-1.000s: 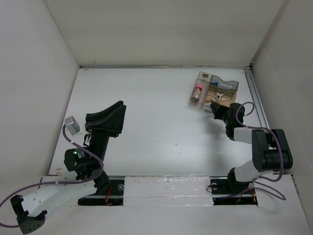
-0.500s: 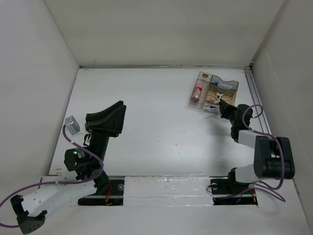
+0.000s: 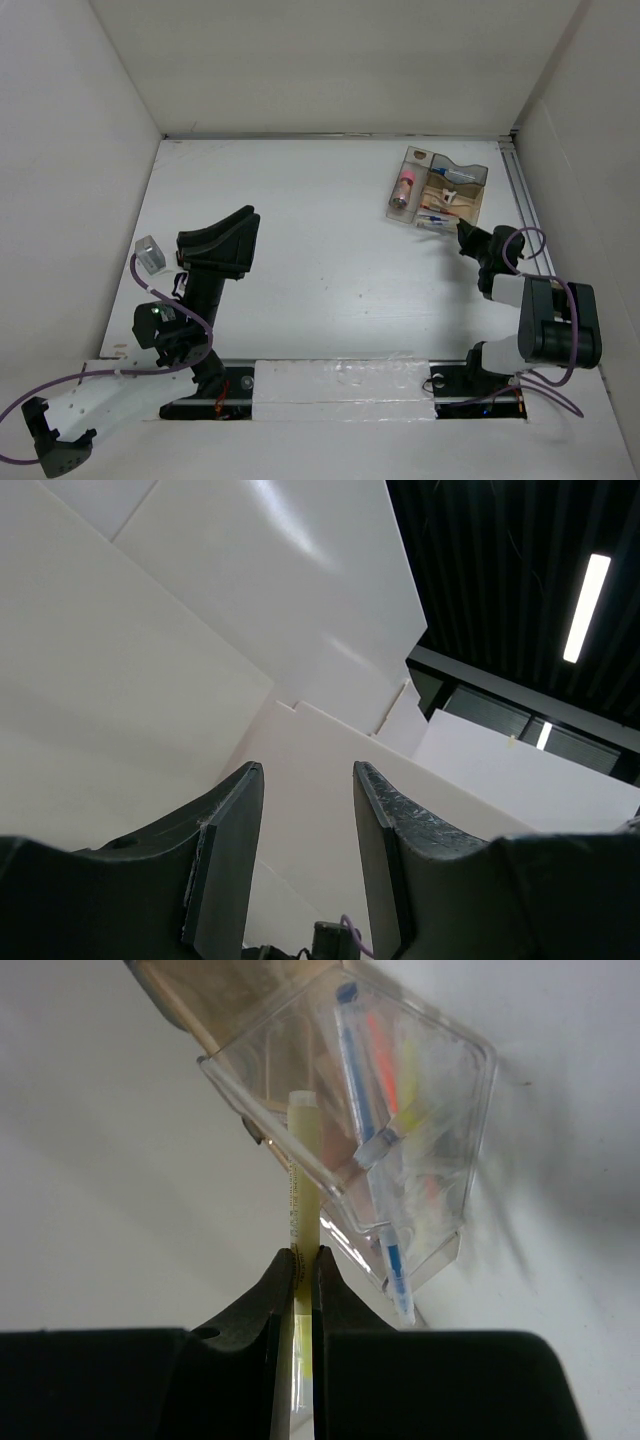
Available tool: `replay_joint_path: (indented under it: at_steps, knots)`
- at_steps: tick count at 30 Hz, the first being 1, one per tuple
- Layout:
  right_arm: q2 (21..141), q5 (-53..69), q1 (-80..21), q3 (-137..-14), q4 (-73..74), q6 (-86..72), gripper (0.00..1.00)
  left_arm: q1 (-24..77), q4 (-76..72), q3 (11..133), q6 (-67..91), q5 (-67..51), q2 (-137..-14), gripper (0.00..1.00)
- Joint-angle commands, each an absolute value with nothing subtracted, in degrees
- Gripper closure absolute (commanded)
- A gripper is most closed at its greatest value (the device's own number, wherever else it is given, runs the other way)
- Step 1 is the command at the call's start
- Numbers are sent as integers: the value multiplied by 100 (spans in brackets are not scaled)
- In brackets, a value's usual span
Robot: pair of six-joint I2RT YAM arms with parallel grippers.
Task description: Organize the desk
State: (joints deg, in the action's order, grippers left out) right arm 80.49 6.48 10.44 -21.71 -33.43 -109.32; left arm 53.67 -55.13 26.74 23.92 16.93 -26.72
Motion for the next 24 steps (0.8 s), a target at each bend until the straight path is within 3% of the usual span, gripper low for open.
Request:
replay_joint_path:
  at_steps: [1, 9, 17, 24]
  knots:
    - [8156, 739, 1134, -2390, -3385, -10934, 100, 5405, -5845, 2768, 2391, 1652, -2663, 63]
    - [8613, 774, 1082, -2768, -3480, -10995, 88, 5405, -5819, 2795, 2338, 1757, -2751, 63]
    - [8517, 861, 906, -3129, -3278, -10697, 52, 5405, -5844, 2786, 2347, 1767, -2786, 63]
    - [7869, 1072, 853, -3567, -2780, -10172, 46, 5405, -5818, 2830, 2303, 1784, -2847, 62]
